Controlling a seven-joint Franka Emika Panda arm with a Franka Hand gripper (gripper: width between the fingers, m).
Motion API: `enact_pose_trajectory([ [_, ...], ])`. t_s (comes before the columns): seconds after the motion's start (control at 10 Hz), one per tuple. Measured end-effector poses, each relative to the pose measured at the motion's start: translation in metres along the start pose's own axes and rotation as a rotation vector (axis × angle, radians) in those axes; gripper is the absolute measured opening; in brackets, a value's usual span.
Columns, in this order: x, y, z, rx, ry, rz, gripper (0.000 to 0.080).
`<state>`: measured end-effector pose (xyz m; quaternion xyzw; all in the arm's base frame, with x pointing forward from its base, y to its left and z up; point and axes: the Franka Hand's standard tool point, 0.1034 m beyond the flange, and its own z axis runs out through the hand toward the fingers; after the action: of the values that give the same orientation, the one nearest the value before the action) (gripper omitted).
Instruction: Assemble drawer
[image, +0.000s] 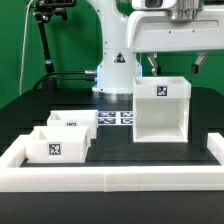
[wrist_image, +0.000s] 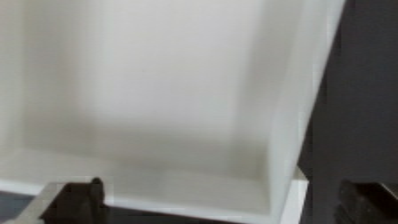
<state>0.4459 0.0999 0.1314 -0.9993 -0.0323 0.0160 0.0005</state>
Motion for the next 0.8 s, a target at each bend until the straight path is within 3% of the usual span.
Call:
enact_pose_trajectory([
  [0.4, -0.01, -0.017, 0.026, 0.005, -0.019, 0.03, 0.065],
  [0.7, -0.014, -0.018, 0.033, 0.004, -0.031, 0.026, 0.065],
  [0.8, -0.014, -0.018, 0.033, 0.004, -0.031, 0.027, 0.0521],
])
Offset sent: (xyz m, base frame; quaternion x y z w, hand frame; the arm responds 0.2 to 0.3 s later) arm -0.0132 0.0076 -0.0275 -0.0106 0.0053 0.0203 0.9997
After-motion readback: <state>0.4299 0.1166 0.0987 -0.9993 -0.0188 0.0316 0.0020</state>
